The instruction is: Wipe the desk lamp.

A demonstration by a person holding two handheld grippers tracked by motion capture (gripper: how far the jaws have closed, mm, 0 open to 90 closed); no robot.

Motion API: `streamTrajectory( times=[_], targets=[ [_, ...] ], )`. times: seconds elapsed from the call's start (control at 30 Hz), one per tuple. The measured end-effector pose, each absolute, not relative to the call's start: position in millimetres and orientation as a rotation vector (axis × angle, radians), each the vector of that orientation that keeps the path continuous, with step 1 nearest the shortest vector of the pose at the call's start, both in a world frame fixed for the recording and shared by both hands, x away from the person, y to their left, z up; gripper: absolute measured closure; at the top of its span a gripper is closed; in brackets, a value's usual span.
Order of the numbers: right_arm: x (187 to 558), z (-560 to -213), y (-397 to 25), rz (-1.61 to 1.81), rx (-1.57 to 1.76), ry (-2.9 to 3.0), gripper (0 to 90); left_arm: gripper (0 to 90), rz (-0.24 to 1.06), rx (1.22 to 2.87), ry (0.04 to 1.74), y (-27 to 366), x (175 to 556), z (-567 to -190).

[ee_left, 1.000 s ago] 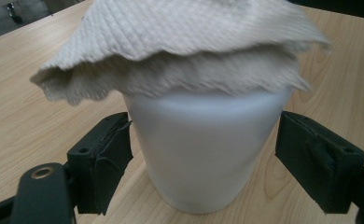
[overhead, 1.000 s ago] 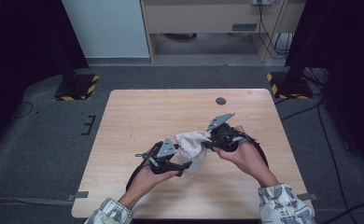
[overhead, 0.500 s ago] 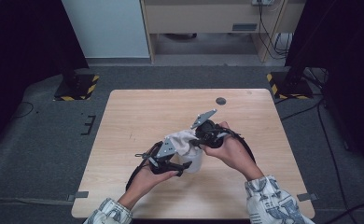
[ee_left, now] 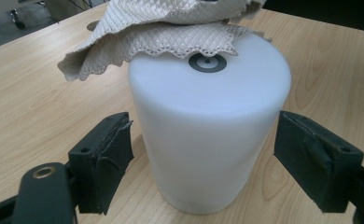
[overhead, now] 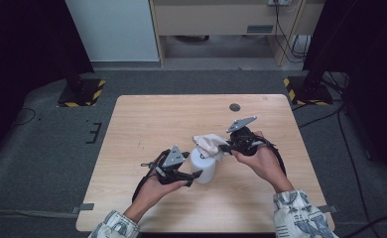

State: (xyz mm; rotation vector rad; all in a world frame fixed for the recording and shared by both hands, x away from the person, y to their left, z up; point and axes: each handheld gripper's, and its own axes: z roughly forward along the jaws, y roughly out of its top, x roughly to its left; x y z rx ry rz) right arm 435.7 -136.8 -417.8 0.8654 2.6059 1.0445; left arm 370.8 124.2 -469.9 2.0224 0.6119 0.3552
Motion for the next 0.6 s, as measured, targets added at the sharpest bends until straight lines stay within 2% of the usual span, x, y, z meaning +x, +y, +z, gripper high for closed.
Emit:
streamTrajectory(
  times=[0.33,0.6],
  targets=[
    [434.3,-448.3,-127.0,1.056,0.831,2.677,80.8,20.5,0.347,2.018,0.607,122.4,370.3,-469.8],
    [435.3,-473.6,-127.2,1.088,0.885,2.694,80.9,17.8,0.336,2.019,0.622,120.3,372.0,-471.7]
  ],
)
